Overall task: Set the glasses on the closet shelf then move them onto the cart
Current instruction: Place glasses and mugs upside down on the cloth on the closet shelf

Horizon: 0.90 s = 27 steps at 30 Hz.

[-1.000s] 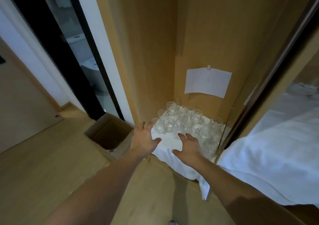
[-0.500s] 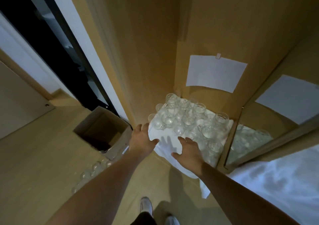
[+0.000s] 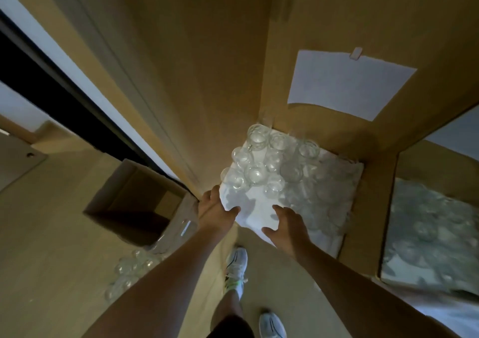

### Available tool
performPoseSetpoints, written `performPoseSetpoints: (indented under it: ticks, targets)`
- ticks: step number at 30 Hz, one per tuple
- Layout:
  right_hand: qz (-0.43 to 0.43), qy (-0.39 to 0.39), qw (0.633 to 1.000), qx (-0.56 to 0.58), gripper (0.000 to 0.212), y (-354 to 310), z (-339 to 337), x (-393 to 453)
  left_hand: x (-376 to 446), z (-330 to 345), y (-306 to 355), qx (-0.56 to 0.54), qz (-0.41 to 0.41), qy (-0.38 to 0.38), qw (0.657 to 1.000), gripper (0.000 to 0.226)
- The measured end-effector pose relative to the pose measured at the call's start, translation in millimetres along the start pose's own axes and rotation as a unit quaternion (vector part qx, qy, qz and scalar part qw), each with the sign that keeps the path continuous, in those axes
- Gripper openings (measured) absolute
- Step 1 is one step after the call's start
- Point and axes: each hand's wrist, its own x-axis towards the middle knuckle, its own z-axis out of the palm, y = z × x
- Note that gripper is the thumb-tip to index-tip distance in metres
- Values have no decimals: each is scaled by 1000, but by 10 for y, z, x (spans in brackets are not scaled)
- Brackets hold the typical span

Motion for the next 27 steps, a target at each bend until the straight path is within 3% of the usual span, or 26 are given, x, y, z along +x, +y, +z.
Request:
performPoseSetpoints:
  ticks: [8, 13, 15, 20, 23, 27]
  targets:
    - [46, 1, 998, 45, 76, -84, 243, 627, 663, 244, -161, -45, -31, -15, 998, 86]
    - [60, -2, 995, 78, 77, -88, 407, 991, 981, 521, -222, -56, -47, 26, 997, 89]
    - [62, 8, 993, 97, 76, -102, 470, 1094, 1086, 594, -240, -83, -84, 1, 993, 88]
    - [71, 113, 979, 155, 69, -133, 610, 1291, 1394, 857, -397, -104, -136, -1, 985, 109]
    - [81, 184, 972, 119, 74, -72, 654, 1407, 1550, 994, -486, -136, -155, 2, 979, 116]
    - [100, 200, 973, 55, 85, 51, 636, 1592, 1713, 1106, -524, -161, -149, 32, 975, 116]
